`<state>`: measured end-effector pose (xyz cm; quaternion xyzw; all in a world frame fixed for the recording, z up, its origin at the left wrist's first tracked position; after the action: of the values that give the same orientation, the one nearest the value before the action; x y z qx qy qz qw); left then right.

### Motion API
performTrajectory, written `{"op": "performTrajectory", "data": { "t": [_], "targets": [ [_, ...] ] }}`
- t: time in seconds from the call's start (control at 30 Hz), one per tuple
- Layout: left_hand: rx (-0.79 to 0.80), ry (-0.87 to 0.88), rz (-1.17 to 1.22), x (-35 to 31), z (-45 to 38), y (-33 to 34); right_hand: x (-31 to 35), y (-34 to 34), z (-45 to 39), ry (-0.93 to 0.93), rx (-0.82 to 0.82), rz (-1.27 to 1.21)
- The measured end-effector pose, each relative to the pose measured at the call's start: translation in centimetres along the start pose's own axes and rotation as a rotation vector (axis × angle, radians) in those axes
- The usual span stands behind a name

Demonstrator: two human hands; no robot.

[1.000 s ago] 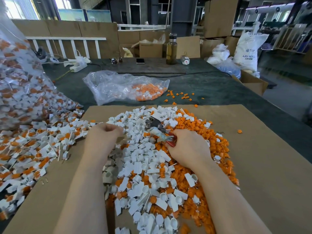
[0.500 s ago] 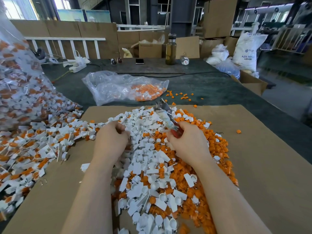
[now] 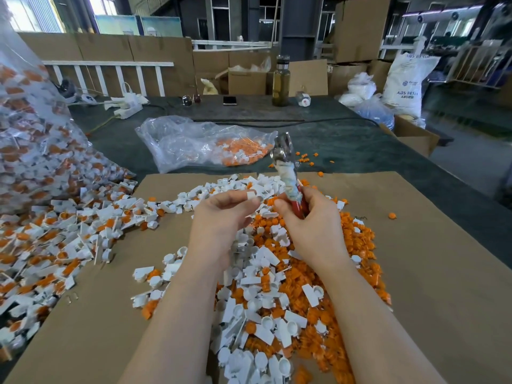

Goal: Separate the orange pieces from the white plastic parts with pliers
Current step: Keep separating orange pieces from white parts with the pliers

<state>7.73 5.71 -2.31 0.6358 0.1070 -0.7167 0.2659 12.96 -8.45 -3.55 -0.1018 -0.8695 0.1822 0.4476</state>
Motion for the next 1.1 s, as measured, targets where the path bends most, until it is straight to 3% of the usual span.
{"op": "performTrajectory", "data": {
  "t": [0.6,1.1],
  "targets": [
    [0.080,0.045,-0.010,-0.4,1.3,1.5,0.2,0.1,0.3,-0.071,-0.149,0.099],
    [-0.026,0.195,-0.199,-0.2,1.1,1.8,0.0,0.3,0.2,-0.079,-0.150,0.086]
  ]
}}
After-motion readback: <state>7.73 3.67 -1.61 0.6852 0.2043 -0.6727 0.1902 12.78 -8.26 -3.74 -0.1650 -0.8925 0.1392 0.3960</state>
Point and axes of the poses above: each hand's wrist, its own z-axis away from the middle knuckle, its own y-axis out of the palm, x = y × z, the point moved 1 cm from there along -z, towards the middle knuckle, and after that the axes turned 7 degrees about -y, right-handed, at the moved point
